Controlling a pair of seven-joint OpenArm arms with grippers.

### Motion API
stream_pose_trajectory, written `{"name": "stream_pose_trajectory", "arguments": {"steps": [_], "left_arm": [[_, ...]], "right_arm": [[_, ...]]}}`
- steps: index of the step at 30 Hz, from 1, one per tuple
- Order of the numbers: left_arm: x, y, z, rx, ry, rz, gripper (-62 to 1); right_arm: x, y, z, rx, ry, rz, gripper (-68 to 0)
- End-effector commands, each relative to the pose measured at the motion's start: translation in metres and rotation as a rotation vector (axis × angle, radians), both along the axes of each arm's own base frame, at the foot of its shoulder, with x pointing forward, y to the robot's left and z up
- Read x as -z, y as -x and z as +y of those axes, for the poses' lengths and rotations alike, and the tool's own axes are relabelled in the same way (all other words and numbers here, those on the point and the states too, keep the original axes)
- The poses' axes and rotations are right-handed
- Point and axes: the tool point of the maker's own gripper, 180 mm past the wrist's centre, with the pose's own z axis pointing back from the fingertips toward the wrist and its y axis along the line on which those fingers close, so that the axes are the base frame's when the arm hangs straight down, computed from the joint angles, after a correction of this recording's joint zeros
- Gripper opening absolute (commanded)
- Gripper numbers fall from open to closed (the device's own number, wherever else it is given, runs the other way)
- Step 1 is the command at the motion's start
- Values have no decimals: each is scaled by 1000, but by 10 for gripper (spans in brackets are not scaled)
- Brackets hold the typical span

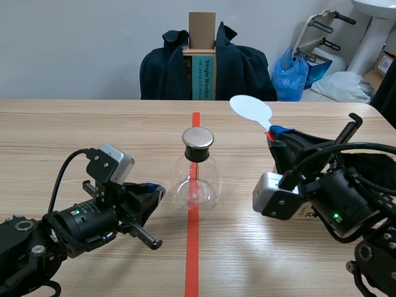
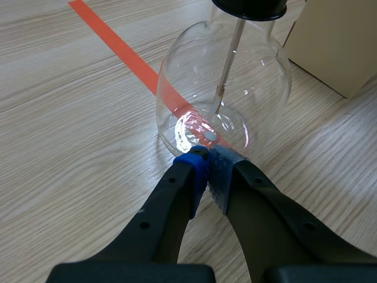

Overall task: Do the electroscope experiment.
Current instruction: 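Bring the plate to the electroscope and point at the metal foil, then move the plate toward and away from the electroscope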

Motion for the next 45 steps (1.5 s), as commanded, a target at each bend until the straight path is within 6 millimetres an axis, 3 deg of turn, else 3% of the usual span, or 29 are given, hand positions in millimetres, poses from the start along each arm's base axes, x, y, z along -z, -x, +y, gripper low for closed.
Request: {"name": "stream_pose_trajectory", "arguments": {"steps": [1,21,45], "left_arm": [[-10,-4,-1,-5,27,-27,-588],[-10,-5,-1,-6,27,-27,-588],[-10,-5,-1,-6,27,-27,-588]], "right_arm": [[-13,-4,3,-22,4,-49,-667],[-5,27,38,-281,72,-55,-667],[1,24,39,-286,94,-19,-667]]}}
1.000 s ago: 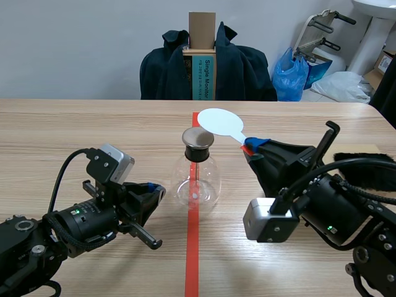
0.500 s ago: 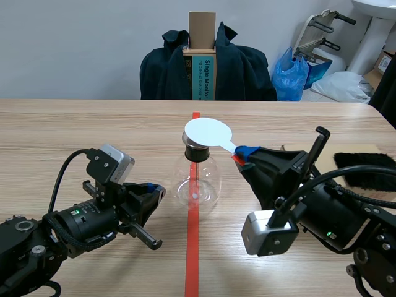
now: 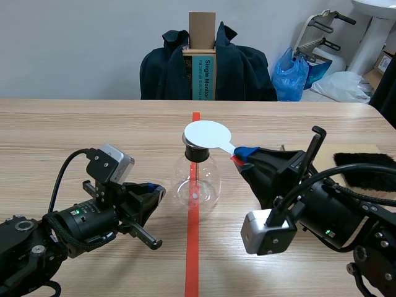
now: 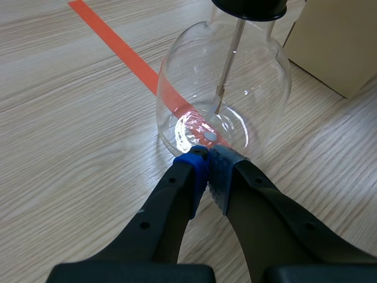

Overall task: Do the electroscope experiment.
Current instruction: 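Move the plate toward and away from the electroscope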

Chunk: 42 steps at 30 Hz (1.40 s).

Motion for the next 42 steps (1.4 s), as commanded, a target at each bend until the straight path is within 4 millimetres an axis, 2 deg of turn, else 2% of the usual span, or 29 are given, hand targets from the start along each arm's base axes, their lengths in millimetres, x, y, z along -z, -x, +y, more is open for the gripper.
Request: {"name": "stream_pose_trajectory", "arguments": {"steps": [1,11,21,25,42], "left_arm": [[-10,-5,-1,-6,26,-27,-588],[-10,-5,-1,-6,26,-27,-588],[-10,-5,-1,-6,26,-27,-588],[-10,-5,-1,-6,26,-27,-588],[-10,-5,-1,-6,26,-27,-588]], "right_arm": [[-12,-11,-5,30,-8,-41,-667],[-14,-44,-39,278,-16,-29,-667],[-12,-57,-61,420,-16,-16,-667],[-13,-55,-57,398,-16,-18,-667],[-17,-22,-12,87,-27,-46,-667]]}}
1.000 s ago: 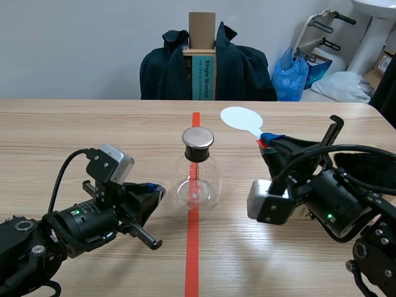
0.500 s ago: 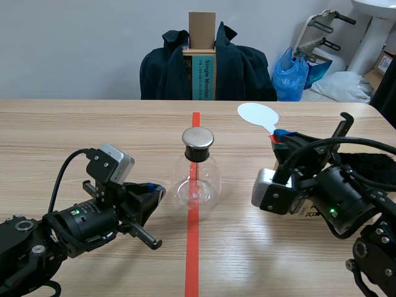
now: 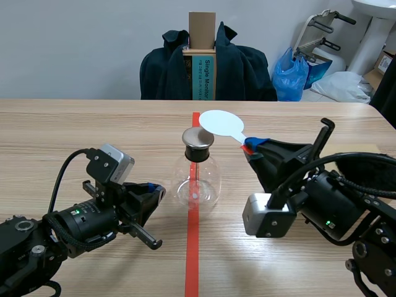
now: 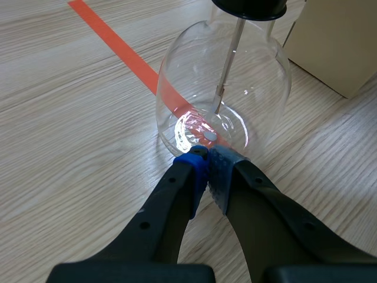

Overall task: Do the electroscope experiment.
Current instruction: 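Move the plate toward and away from the electroscope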

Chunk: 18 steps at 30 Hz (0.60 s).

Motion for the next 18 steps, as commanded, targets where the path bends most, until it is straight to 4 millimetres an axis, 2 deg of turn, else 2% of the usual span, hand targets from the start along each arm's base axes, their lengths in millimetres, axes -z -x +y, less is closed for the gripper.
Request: {"name": "stream_pose_trajectory", "arguments": {"steps": [1,18], "left_arm": [[-10,-5,-1,-6,26,-27,-588],[-10,-5,-1,-6,26,-27,-588]], "right_arm": [[-13,-6,-1,-10,-3,-48,-667],[-15,8,12,-119,-3,-59,-667]]}}
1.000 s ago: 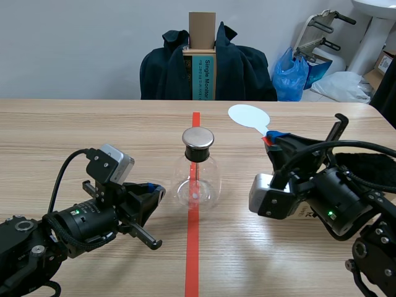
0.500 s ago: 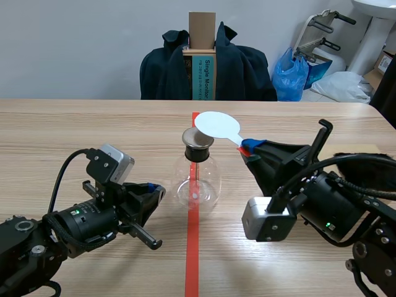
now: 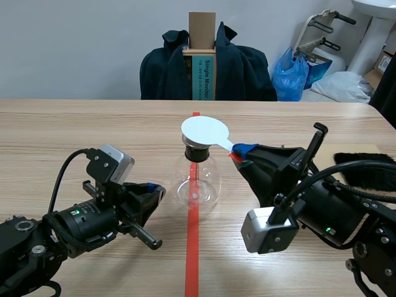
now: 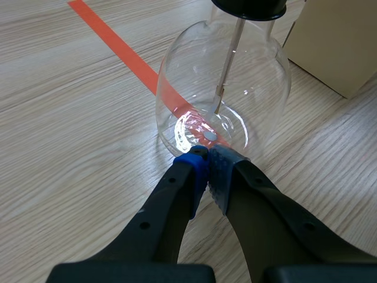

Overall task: Do the electroscope experiment.
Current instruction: 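Move the plate toward and away from the electroscope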

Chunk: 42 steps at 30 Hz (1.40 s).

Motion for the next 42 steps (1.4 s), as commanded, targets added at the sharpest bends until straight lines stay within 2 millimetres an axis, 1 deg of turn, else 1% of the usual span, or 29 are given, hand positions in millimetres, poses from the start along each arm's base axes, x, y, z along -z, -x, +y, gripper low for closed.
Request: {"name": "stream_pose_trajectory", "arguments": {"steps": [1,13,23,29,33,38,42], "left_arm": [[-10,-5,-1,-6,26,-27,-588],[-10,-5,-1,-6,26,-27,-588],[-10,-5,-1,-6,26,-28,-588],[-10,-5,-1,-6,26,-28,-588],[-10,-5,-1,-6,26,-27,-588],[-10,-5,-1,-6,26,-27,-588],[-10,-5,-1,-6,26,-27,-588]], "right_arm": [[-13,-8,-2,0,-2,-47,-667],[-13,-9,-3,10,-2,-46,-667],[-12,-25,-17,125,-6,-34,-667],[-13,-43,-39,284,-29,-15,-667],[-19,-54,-57,401,-73,-26,-667],[-35,-64,-80,537,-159,-59,-667],[-54,-60,-97,617,-215,-83,-667]]}}
